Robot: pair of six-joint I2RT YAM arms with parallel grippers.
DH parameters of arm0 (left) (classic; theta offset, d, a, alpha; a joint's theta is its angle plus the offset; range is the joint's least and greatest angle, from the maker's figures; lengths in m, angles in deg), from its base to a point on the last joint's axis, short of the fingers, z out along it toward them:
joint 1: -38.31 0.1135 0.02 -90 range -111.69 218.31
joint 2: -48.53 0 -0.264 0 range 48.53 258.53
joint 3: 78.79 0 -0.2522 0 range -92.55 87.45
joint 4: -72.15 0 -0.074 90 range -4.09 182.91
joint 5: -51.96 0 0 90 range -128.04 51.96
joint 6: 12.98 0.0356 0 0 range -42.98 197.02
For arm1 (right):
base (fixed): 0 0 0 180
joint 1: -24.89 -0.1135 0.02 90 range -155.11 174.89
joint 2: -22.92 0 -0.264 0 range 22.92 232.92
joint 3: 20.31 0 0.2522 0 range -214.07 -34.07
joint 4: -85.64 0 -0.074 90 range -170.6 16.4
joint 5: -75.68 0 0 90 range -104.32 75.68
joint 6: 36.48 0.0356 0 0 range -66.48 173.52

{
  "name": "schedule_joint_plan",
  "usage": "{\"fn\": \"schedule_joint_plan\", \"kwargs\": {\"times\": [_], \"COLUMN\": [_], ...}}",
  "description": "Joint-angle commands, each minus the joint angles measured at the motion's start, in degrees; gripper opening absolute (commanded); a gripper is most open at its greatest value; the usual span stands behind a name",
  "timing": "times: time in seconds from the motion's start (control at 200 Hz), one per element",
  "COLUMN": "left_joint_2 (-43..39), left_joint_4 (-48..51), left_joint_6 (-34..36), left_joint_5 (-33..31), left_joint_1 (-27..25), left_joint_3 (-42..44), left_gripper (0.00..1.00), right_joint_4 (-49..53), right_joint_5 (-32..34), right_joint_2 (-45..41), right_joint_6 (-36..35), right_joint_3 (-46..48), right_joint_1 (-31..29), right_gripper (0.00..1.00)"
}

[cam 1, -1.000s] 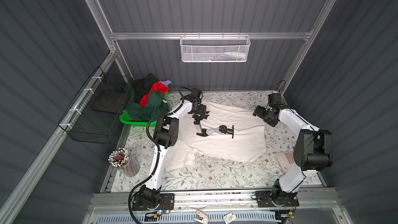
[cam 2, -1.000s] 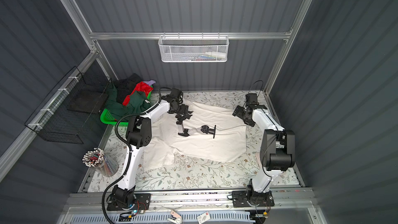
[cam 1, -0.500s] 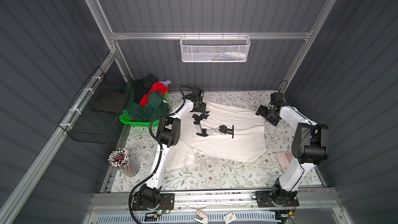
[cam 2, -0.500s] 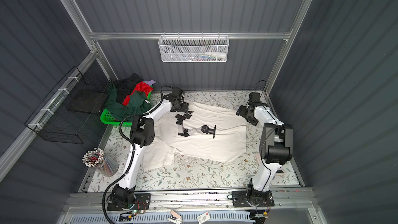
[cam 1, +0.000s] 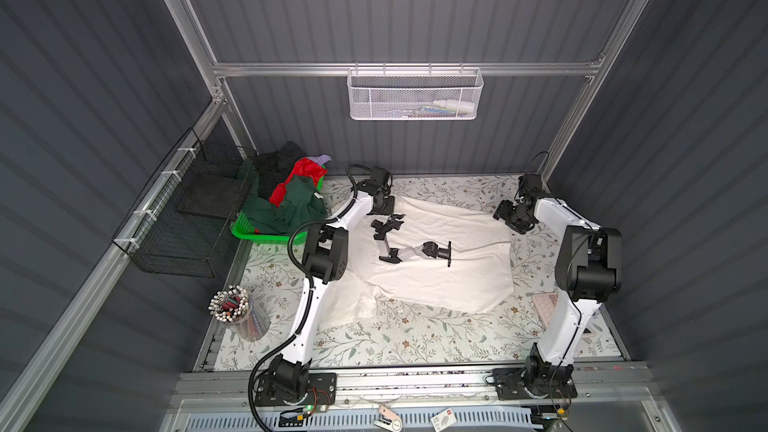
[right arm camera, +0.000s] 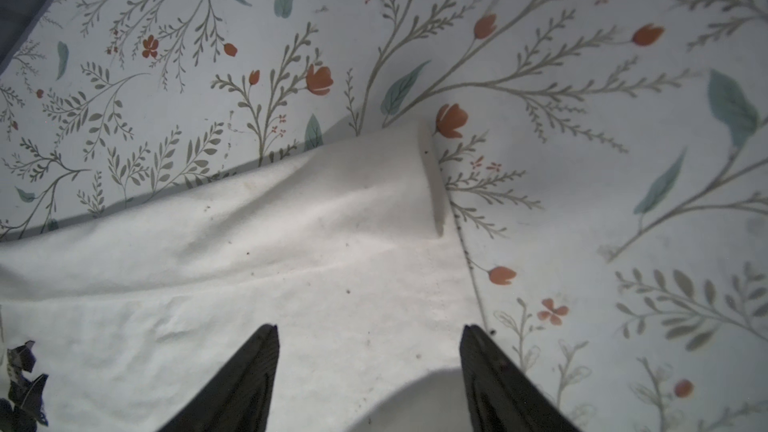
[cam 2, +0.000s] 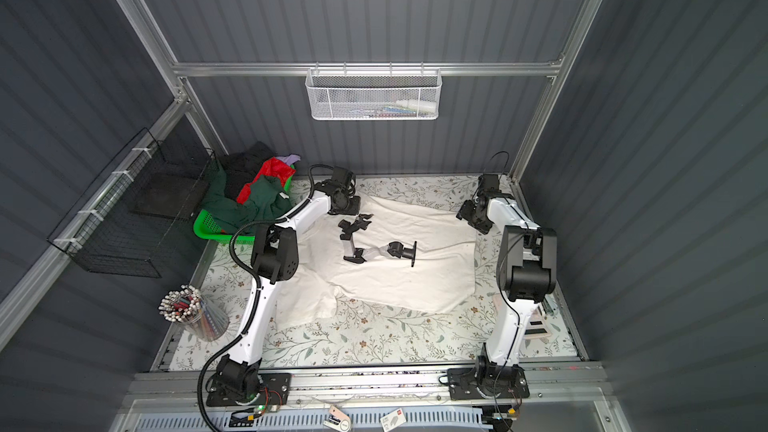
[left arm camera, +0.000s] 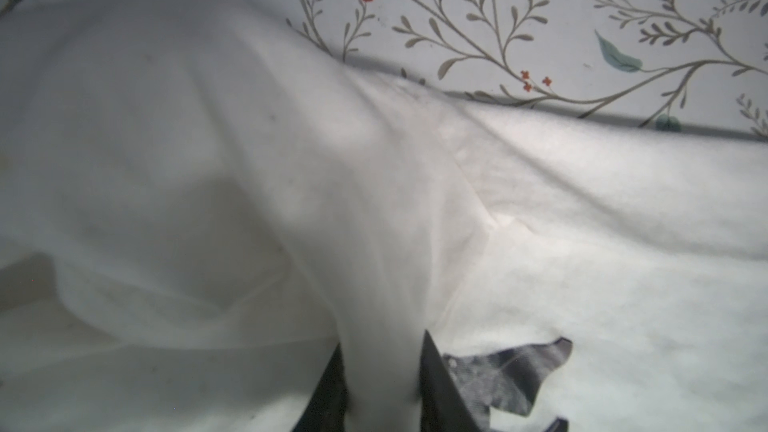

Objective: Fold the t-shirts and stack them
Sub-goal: 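Close the right gripper on the shirt's far corner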

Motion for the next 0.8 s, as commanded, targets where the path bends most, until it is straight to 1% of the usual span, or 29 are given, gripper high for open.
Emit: {"fn": "schedule_joint_plan", "kwargs": {"times": [0.0, 0.14, 0.29, 0.41, 0.51, 0.625, 0.795], "left_joint_2": [-0.87, -2.62, -5.81, -5.64, -5.42, -6.35, -8.25], "left_joint_4": [1.94, 2.55, -0.53, -0.51, -0.3, -1.92, -5.37], "left_joint_6": [0.97, 2.07, 4.65, 6.86, 7.29, 7.14, 6.35], "left_joint_5": [0.18, -2.12, -5.04, -7.63, -9.85, -10.02, -7.7], "left_joint_1": [0.19, 0.24, 0.28, 0.28, 0.36, 0.37, 0.37], "left_joint_3": [-4.17, -4.76, -3.47, -5.86, -7.72, -6.82, -3.3], "left_gripper": [0.19, 0.16, 0.16, 0.16, 0.15, 0.16, 0.19], "right_joint_4": [0.69, 1.33, 1.22, 1.11, -0.43, -0.68, -1.42], "right_joint_5": [-0.77, -0.94, -1.29, -2.76, -3.36, -3.35, -4.38], "right_joint_2": [2.04, 3.55, 3.78, 3.03, 1.76, 1.65, 1.84], "right_joint_6": [-0.77, -0.95, -0.86, -0.47, 0.25, 0.36, 0.78], "right_joint_3": [-2.41, -3.82, -3.52, -2.54, -0.23, 0.91, 2.04], "right_joint_1": [0.19, 0.11, 0.15, 0.15, 0.1, 0.16, 0.1], "right_gripper": [0.67, 0.65, 0.64, 0.64, 0.64, 0.64, 0.64]}}
